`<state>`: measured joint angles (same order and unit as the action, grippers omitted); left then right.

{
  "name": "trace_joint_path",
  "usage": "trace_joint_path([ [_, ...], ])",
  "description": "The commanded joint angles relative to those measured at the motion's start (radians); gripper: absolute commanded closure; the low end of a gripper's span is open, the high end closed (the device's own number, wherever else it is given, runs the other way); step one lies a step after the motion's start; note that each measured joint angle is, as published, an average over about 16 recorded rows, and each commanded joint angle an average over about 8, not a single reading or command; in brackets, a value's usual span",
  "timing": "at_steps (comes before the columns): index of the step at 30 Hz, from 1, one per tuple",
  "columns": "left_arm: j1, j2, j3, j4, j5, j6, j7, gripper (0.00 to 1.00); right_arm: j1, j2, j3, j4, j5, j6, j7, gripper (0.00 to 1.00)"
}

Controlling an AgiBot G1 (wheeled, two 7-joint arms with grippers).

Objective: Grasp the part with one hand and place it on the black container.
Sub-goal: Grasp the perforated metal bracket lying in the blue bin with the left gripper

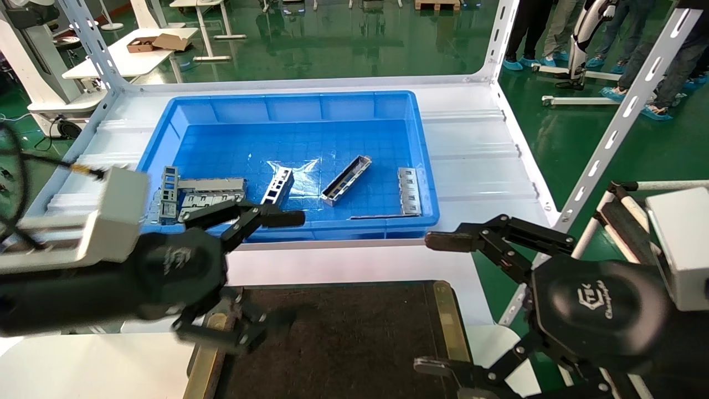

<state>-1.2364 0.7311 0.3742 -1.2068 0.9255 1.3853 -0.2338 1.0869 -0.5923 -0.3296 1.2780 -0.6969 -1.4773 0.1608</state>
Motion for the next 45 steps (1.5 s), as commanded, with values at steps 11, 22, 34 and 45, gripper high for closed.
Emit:
trace_joint_path([
  [11,-0.197,0.193,0.108,0.203,0.221,-0.144,-0.050,0.00,0.000,0.000,0.000,0.000,0.000,0.000,0.000,0.00],
  [22,-0.351,0.420,0.186,0.539,0.387,-0.301,0.015,0.00,0.000,0.000,-0.001,0.000,0.000,0.000,0.000,0.00],
  [34,-0.448,0.617,0.209,0.924,0.431,-0.489,0.104,0.00,0.000,0.000,-0.001,0.000,0.001,0.000,0.000,0.00],
  [45,-0.431,0.638,0.294,0.951,0.412,-0.589,0.093,0.86,0.000,0.000,-0.001,0.000,0.001,0.001,-0.001,0.76],
])
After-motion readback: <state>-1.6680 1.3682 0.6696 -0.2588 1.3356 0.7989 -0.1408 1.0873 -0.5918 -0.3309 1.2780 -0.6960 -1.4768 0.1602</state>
